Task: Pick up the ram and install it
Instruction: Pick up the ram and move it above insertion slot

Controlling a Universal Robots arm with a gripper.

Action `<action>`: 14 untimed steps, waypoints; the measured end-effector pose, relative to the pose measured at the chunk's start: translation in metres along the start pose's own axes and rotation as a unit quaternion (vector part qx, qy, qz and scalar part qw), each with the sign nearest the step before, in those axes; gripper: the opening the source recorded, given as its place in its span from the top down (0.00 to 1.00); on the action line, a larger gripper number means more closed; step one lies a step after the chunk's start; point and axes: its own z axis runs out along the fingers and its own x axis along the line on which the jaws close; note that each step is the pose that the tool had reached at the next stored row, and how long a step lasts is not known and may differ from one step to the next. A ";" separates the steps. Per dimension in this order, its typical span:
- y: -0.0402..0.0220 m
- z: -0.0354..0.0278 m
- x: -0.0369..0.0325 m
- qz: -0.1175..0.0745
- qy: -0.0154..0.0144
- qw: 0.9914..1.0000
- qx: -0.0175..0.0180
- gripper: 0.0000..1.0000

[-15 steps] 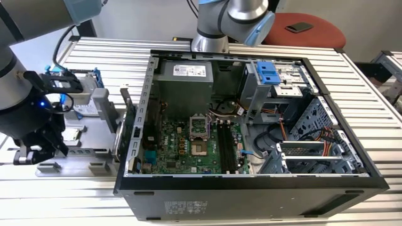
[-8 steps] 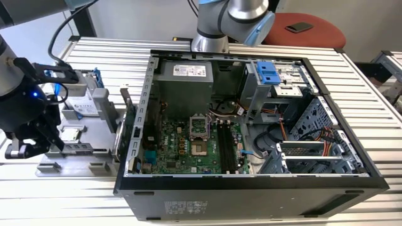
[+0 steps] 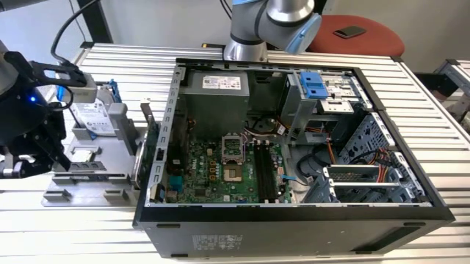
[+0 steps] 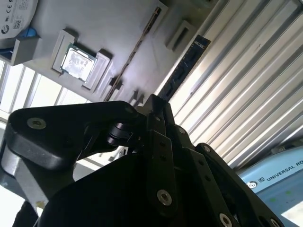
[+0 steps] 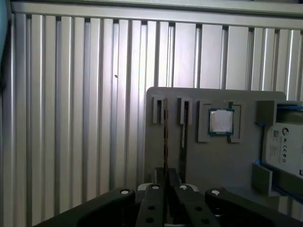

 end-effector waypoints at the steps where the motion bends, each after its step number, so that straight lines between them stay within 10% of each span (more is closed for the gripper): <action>1: 0.0000 -0.0022 -0.0001 0.000 0.000 1.000 0.000 1.00; 14: 0.0003 -0.0314 -0.0015 0.000 0.000 1.000 0.000 1.00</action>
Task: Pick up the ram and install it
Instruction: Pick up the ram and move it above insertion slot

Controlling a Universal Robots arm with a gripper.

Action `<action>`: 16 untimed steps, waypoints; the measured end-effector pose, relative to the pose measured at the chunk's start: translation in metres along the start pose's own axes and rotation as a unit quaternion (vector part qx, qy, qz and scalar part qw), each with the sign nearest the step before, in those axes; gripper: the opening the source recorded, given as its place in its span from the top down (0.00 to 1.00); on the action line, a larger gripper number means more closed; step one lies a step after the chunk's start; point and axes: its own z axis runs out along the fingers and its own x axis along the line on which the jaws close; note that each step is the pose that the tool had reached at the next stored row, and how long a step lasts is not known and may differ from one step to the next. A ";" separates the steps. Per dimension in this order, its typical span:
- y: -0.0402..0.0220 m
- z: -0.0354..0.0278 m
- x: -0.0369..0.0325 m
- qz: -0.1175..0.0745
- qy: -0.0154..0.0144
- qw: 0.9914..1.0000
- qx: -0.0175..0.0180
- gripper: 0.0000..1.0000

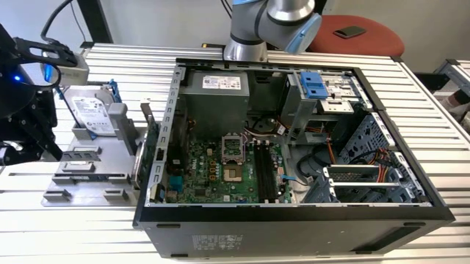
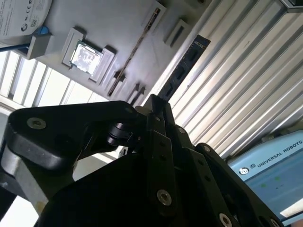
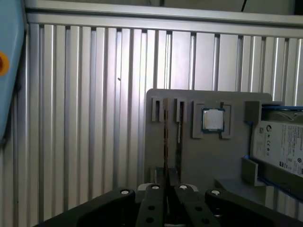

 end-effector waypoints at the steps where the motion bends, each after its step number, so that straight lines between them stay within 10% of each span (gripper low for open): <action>1: 0.0000 -0.0023 -0.0001 0.000 0.000 1.000 0.000 1.00; 16: 0.0003 -0.0371 -0.0018 0.000 0.000 1.000 0.000 1.00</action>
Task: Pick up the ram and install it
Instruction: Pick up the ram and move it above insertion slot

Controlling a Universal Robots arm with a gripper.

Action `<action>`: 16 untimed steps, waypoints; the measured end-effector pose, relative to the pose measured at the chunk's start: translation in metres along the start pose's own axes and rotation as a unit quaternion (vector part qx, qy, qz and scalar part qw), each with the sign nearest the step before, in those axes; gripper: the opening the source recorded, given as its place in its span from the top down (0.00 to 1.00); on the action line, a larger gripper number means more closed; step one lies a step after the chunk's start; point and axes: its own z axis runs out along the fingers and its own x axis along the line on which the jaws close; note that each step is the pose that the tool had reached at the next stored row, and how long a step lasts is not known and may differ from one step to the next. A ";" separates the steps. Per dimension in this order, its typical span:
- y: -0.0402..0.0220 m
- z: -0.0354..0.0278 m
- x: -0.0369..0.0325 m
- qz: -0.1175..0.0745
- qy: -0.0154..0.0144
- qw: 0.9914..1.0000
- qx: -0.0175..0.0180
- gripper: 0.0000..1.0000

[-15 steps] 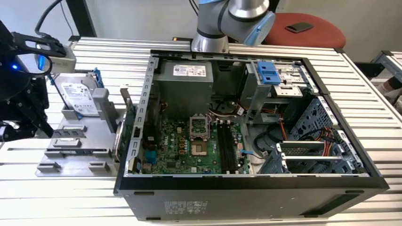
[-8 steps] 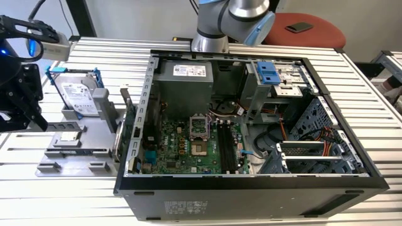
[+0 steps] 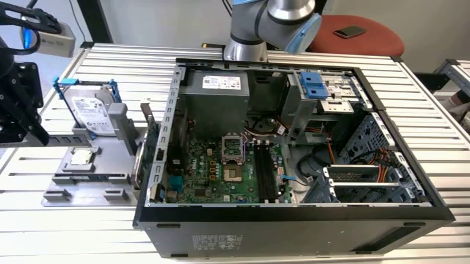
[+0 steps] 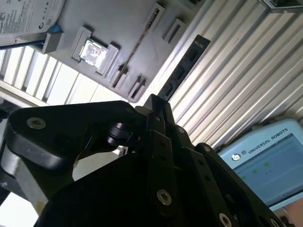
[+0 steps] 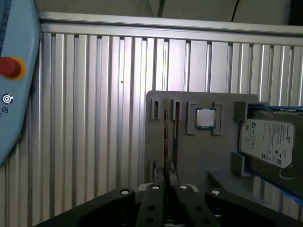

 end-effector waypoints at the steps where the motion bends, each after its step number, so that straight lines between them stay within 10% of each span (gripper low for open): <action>1: 0.0000 -0.0022 -0.0001 0.000 0.000 1.000 0.000 1.00; 10: 0.0002 -0.0207 -0.0010 0.000 0.000 1.000 0.000 1.00; 16: -0.0027 -0.0216 -0.0011 0.000 0.000 1.000 0.000 1.00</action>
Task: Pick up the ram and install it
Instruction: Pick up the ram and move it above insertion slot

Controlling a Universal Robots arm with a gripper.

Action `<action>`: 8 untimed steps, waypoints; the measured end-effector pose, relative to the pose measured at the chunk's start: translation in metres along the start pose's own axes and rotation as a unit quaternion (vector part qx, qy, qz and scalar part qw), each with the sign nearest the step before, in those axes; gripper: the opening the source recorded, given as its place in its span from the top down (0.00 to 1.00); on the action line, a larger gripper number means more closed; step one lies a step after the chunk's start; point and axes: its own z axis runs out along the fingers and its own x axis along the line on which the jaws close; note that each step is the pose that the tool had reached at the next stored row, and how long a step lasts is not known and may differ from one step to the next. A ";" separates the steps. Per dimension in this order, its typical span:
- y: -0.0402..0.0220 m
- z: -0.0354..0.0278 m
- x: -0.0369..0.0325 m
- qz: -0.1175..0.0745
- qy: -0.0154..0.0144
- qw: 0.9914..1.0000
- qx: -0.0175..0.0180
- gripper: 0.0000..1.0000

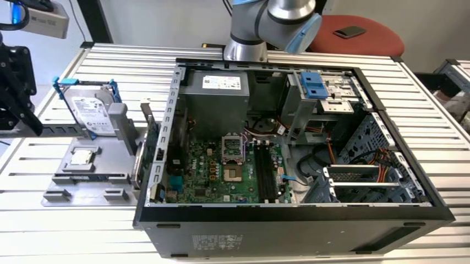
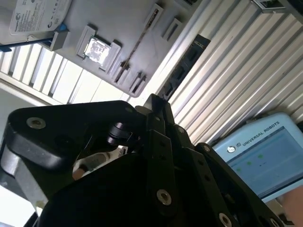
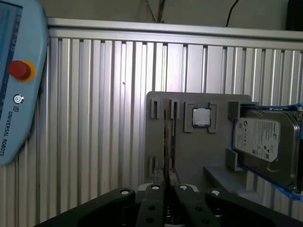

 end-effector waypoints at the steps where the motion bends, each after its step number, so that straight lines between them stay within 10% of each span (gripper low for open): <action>1: -0.0020 0.0001 0.0000 0.000 0.000 1.000 0.000 1.00; 8: -0.0231 -0.0001 -0.0010 0.000 0.000 1.000 -0.001 1.00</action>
